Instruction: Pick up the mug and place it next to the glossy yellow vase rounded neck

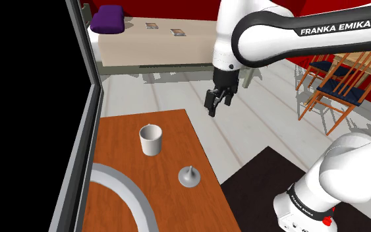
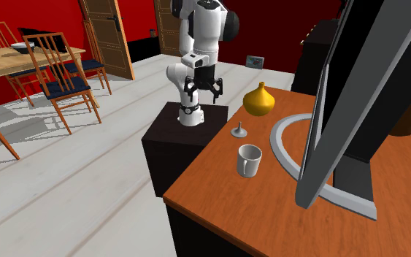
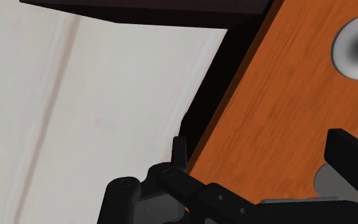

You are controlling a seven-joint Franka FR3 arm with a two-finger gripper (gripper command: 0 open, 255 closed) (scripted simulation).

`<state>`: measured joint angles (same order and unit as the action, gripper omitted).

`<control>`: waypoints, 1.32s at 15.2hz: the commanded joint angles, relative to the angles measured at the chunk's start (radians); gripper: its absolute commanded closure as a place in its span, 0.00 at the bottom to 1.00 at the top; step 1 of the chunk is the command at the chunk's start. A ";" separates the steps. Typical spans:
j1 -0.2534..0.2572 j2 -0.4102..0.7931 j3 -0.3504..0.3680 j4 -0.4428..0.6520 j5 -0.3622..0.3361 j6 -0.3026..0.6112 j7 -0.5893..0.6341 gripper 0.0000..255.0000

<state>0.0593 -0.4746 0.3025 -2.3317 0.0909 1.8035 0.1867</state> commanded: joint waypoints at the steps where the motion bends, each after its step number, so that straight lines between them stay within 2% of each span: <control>1: 0.005 0.062 0.037 0.023 0.002 0.048 0.043 0.00; 5: 0.011 0.189 0.104 0.086 -0.018 0.125 0.130 0.00; 9: 0.019 0.329 0.164 0.168 -0.067 0.187 0.227 0.00; 15: 0.056 0.561 0.223 0.332 -0.195 0.243 0.385 0.00; 20: 0.128 0.764 0.228 0.509 -0.318 0.247 0.504 0.00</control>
<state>0.1698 0.2377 0.5314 -1.8780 -0.1969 2.0610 0.6661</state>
